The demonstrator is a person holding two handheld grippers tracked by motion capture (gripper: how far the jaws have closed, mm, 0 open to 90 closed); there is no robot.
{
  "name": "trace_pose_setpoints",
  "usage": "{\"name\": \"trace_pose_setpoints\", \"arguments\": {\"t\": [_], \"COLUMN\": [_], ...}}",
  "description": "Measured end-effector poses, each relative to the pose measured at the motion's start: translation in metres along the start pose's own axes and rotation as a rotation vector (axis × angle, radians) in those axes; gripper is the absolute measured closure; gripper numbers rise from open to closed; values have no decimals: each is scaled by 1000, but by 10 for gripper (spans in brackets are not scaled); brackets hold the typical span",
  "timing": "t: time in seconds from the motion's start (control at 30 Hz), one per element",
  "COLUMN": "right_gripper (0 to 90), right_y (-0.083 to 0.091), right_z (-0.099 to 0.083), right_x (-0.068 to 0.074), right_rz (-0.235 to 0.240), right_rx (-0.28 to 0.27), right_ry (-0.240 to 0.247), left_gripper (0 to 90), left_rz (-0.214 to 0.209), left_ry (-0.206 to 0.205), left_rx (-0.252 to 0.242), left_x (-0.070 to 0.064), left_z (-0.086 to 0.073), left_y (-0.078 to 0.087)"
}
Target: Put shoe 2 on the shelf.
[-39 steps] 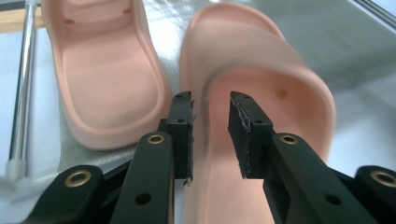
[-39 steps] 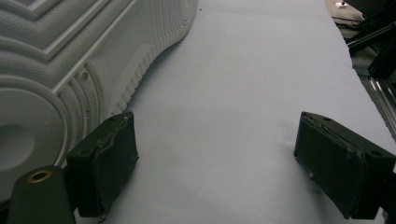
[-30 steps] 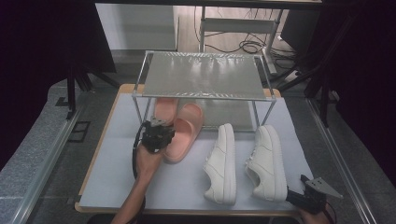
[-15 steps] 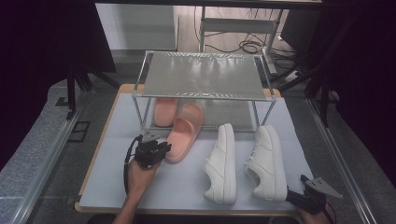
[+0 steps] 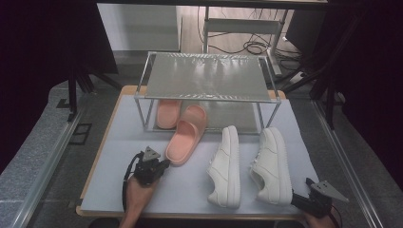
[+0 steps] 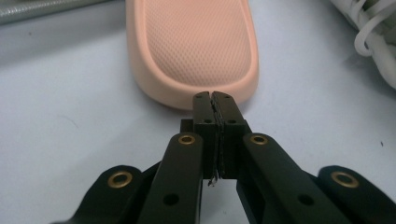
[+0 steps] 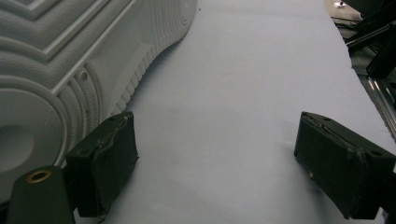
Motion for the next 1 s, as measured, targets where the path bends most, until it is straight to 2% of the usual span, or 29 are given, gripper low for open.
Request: {"name": "trace_pose_setpoints", "arguments": {"t": [0.23,0.43,1.0], "right_gripper": [126,125,126], "right_y": [0,0,0], "right_z": [0,0,0], "right_x": [0,0,0], "right_rz": [0,0,0], "right_rx": [1,1,0], "right_ry": [0,0,0], "left_gripper": [883,882,879], "left_rz": [23,21,2], "left_ry": [-19,-18,-59], "left_rx": [30,36,34], "left_x": [-1,-3,-19], "left_z": [-1,5,29], "left_y": [-7,-12,-30]}}
Point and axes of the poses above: each handheld gripper's, and its own axes: y roughly backward along the jaws, z roughly out of its top, x roughly to its left, the point moved 5 cm from there along -y, roughly forward along the jaws, and after that the axes turned 10 degrees about x, right-handed, at the moved point
